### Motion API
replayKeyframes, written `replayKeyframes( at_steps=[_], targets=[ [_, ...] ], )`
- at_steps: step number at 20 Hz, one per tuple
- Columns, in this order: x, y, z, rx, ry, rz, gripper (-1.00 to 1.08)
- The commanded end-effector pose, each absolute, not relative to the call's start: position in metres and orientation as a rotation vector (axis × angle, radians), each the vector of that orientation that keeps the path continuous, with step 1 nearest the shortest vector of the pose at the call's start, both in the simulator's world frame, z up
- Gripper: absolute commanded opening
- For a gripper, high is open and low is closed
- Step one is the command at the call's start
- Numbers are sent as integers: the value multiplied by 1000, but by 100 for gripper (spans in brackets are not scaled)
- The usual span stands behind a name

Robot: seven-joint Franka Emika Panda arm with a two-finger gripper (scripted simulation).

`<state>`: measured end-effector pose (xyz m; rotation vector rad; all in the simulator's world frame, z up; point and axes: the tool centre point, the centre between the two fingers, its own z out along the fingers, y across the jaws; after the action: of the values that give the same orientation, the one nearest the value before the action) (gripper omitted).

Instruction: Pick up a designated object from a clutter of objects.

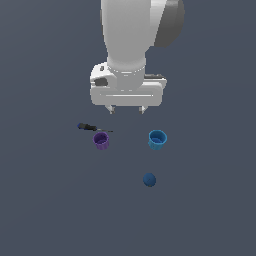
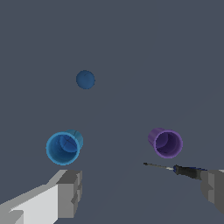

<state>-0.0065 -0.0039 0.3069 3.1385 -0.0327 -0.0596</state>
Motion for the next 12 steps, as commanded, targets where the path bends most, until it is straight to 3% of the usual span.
replayKeyframes(
  at_steps=[1,12],
  targets=[
    [-6,-4,307,3138,-33,-60,100],
    [-12,-16,299,3128,-95,-110,100]
  ],
)
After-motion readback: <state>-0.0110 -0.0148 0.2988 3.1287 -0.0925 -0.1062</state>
